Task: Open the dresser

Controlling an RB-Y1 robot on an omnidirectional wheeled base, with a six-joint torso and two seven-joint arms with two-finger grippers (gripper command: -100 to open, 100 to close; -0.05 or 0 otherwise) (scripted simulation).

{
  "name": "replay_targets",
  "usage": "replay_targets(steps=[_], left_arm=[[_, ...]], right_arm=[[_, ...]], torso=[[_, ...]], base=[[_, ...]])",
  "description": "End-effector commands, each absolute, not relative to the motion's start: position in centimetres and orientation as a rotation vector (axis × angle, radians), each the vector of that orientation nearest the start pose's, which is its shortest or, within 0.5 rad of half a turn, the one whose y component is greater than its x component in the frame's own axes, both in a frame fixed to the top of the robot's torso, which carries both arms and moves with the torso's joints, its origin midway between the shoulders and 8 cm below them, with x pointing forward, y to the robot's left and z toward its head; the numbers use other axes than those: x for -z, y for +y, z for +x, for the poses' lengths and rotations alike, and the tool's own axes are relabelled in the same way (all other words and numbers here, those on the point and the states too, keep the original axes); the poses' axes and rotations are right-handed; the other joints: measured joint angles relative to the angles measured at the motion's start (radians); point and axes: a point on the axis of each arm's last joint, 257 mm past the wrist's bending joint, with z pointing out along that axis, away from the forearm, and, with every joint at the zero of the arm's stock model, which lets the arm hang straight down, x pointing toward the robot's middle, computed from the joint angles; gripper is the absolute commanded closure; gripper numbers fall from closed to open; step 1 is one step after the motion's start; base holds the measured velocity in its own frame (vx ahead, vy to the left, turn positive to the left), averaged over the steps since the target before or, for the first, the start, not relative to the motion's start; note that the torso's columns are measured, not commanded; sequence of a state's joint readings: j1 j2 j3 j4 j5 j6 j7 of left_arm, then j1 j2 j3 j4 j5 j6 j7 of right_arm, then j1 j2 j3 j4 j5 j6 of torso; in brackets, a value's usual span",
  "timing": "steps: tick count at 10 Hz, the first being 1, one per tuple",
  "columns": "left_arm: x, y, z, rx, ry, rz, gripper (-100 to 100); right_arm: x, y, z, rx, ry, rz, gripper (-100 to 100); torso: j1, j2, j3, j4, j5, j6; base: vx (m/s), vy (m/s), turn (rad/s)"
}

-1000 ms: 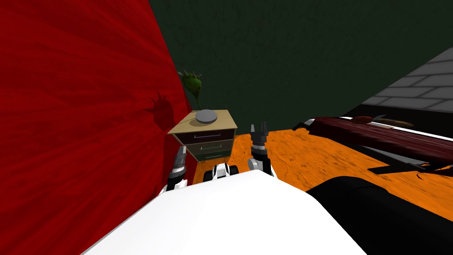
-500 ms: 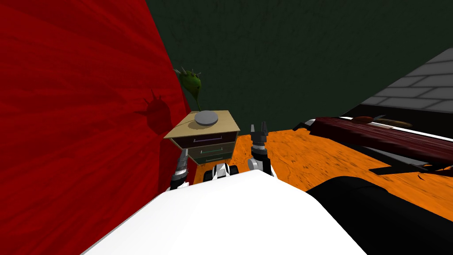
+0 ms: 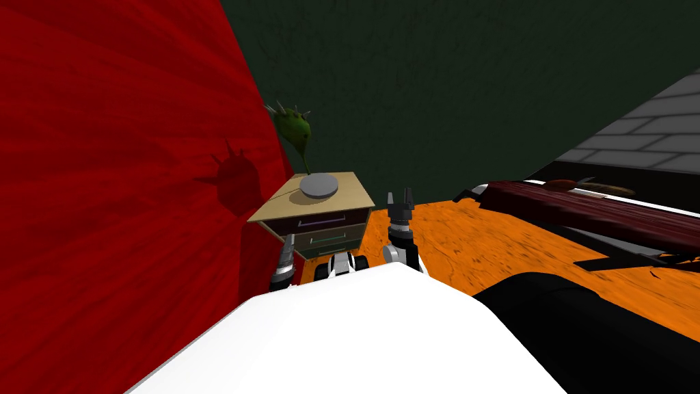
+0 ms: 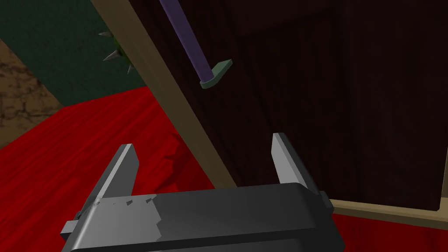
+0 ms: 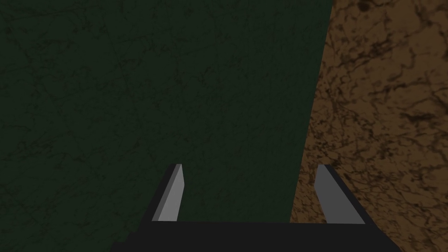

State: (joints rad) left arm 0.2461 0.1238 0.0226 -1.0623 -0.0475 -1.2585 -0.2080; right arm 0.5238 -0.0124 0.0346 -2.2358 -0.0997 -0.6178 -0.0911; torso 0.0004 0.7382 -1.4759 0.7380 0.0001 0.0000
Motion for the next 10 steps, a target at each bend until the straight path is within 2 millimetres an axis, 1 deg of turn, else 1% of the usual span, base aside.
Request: replay_targets(steps=[1, 4, 5, 6, 7, 8, 10], left_arm=[[27.5, 26.6, 35.0, 1.109, 0.939, -0.638, -100], [28.1, 24.2, 34.8, 1.134, 0.898, -0.702, -100], [28.2, 23.7, 34.8, 1.139, 0.888, -0.715, -100], [28.2, 24.0, 34.9, 1.135, 0.896, -0.706, -100], [27.6, 23.9, 36.2, 1.139, 0.896, -0.705, -100], [27.4, 23.9, 36.7, 1.140, 0.896, -0.705, -100], [26.6, 23.8, 38.4, 1.145, 0.898, -0.703, -100]], right_arm=[[-1.9, -28.2, 33.0, -1.481, 0.492, 0.709, 0], [-1.9, -28.2, 33.0, -1.481, 0.492, 0.709, 0], [-1.9, -28.2, 33.0, -1.481, 0.492, 0.709, 0], [-1.9, -28.2, 33.0, -1.481, 0.492, 0.709, 0], [-1.9, -28.2, 33.0, -1.481, 0.492, 0.709, 0], [-1.9, -28.2, 33.0, -1.481, 0.492, 0.709, 0], [-1.9, -28.2, 33.0, -1.481, 0.492, 0.709, 0]], torso=[[0.000, 0.001, 0.000, 0.000, 0.000, 0.000], [-0.001, 0.001, 0.001, 0.000, 0.000, 0.000], [-0.001, 0.001, 0.001, 0.000, 0.000, 0.000], [-0.001, 0.001, 0.001, 0.000, 0.000, 0.000], [0.000, 0.001, 0.001, 0.000, 0.000, 0.000], [0.000, 0.001, 0.001, 0.000, 0.000, 0.000], [-0.001, 0.000, 0.000, 0.000, 0.000, 0.000]], base=[[0.089, 0.035, -0.014], [0.056, 0.019, -0.011], [0.022, 0.006, -0.004], [0.008, 0.001, -0.001], [-0.016, -0.001, 0.029], [-0.027, -0.006, 0.019], [-0.030, -0.009, 0.022]])
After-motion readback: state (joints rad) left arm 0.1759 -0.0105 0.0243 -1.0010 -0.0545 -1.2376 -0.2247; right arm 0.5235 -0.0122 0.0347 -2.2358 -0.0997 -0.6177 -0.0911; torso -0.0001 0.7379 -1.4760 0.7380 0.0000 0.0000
